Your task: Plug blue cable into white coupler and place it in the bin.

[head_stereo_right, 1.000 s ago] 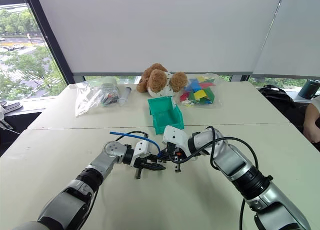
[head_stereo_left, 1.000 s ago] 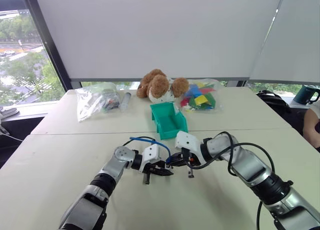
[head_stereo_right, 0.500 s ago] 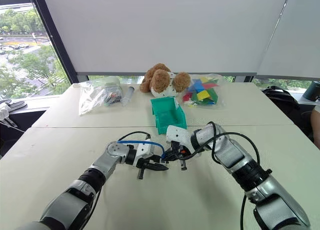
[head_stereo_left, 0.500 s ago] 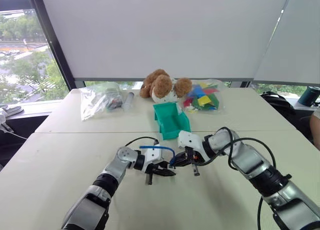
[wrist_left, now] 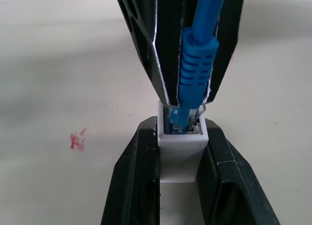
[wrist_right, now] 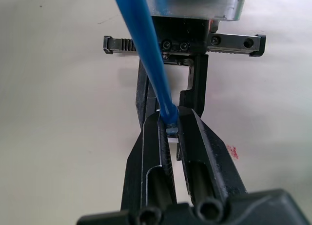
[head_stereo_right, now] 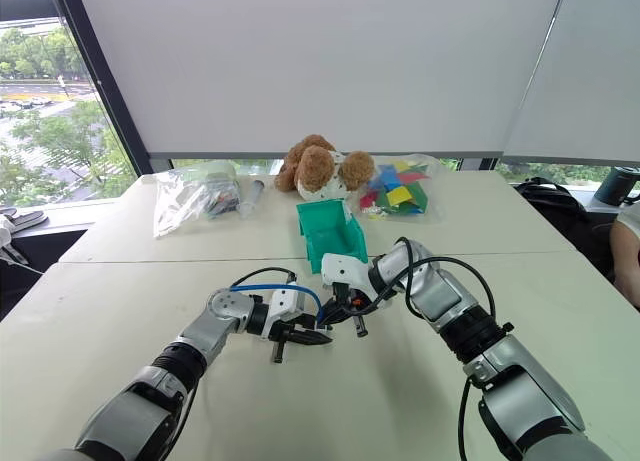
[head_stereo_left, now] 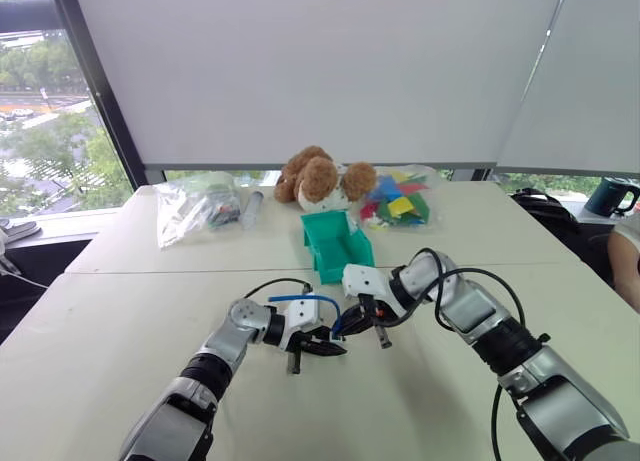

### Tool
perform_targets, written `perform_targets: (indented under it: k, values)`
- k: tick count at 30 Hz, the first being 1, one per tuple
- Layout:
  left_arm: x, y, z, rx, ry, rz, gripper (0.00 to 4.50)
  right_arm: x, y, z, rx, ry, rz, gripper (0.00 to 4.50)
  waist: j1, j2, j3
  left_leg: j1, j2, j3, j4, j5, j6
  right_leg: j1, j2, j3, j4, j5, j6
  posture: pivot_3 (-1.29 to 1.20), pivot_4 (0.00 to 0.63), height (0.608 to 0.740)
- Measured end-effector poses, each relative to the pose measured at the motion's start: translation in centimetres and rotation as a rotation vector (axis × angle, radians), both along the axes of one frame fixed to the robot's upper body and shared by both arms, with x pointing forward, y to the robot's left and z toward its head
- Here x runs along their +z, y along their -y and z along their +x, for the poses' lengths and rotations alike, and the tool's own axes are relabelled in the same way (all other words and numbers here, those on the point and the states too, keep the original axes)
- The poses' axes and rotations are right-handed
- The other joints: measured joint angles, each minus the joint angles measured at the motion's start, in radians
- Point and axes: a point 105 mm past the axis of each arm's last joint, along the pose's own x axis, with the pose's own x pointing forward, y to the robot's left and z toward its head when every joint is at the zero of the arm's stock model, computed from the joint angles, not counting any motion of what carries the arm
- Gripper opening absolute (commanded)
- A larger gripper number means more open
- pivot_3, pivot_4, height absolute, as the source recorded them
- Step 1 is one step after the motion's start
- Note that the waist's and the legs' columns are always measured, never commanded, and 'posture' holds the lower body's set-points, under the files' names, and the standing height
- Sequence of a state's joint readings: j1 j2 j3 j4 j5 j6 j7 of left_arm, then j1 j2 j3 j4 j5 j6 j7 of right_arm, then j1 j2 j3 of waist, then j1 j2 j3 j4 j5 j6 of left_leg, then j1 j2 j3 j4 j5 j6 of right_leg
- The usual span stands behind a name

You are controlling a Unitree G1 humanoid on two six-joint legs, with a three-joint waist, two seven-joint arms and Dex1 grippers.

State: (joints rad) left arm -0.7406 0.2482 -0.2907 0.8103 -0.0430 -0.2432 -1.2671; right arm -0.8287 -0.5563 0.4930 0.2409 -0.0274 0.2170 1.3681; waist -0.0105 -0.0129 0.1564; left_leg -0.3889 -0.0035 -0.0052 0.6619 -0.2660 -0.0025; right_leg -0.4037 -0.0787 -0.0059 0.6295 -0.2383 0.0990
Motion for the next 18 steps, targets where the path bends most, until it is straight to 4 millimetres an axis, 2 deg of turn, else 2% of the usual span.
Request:
perform_targets:
  k: [6,9,13,16,17,18]
  values:
    - [-0.5,-0.9,-0.4,0.030,-0.016,0.013,0.39,-0.7,-0.9,0.0,0.011,-0.005,0.006,0.00,-0.010,-0.002,-0.015,0.005,0.001,0.000,-0.004,-0.001,0.001,0.002,0.001,0.000,0.000,-0.002,-0.004,0.00,0.150,0.740]
    - [-0.7,-1.6,-0.7,0.042,-0.026,0.030,0.39,-1.0,-1.4,-0.1,0.018,-0.019,0.017,0.00,-0.017,-0.006,-0.017,0.018,0.002,0.002,-0.015,-0.001,0.001,0.009,0.001,0.001,-0.001,-0.007,-0.010,0.00,0.150,0.740]
    - [-0.2,-3.2,-1.5,0.023,-0.041,0.068,2.36,-1.2,-2.5,-0.4,0.038,-0.029,0.042,0.00,-0.034,-0.004,-0.018,0.019,0.008,0.000,-0.017,-0.002,0.003,0.007,0.008,0.001,0.001,-0.009,-0.013,0.00,0.150,0.740]
    - [-0.1,-5.5,-2.2,0.053,-0.090,0.090,3.96,-1.5,-2.5,-0.2,0.027,-0.041,0.041,0.00,-0.030,0.003,-0.023,0.020,0.013,-0.001,-0.017,-0.003,0.004,0.008,0.013,0.001,0.001,-0.012,-0.018,0.00,0.150,0.740]
    - [-0.1,-5.8,-2.3,0.062,-0.102,0.089,4.39,-1.5,-2.5,-0.1,0.024,-0.042,0.040,0.00,-0.029,0.004,-0.024,0.021,0.013,-0.001,-0.017,-0.003,0.004,0.009,0.013,0.001,0.001,-0.012,-0.019,0.00,0.150,0.740]
    - [0.0,-6.3,-2.5,0.073,-0.117,0.089,4.46,-1.5,-2.4,0.0,0.019,-0.045,0.038,0.00,-0.026,0.005,-0.024,0.021,0.014,-0.001,-0.017,-0.003,0.004,0.010,0.013,0.001,0.001,-0.013,-0.020,0.00,0.150,0.740]
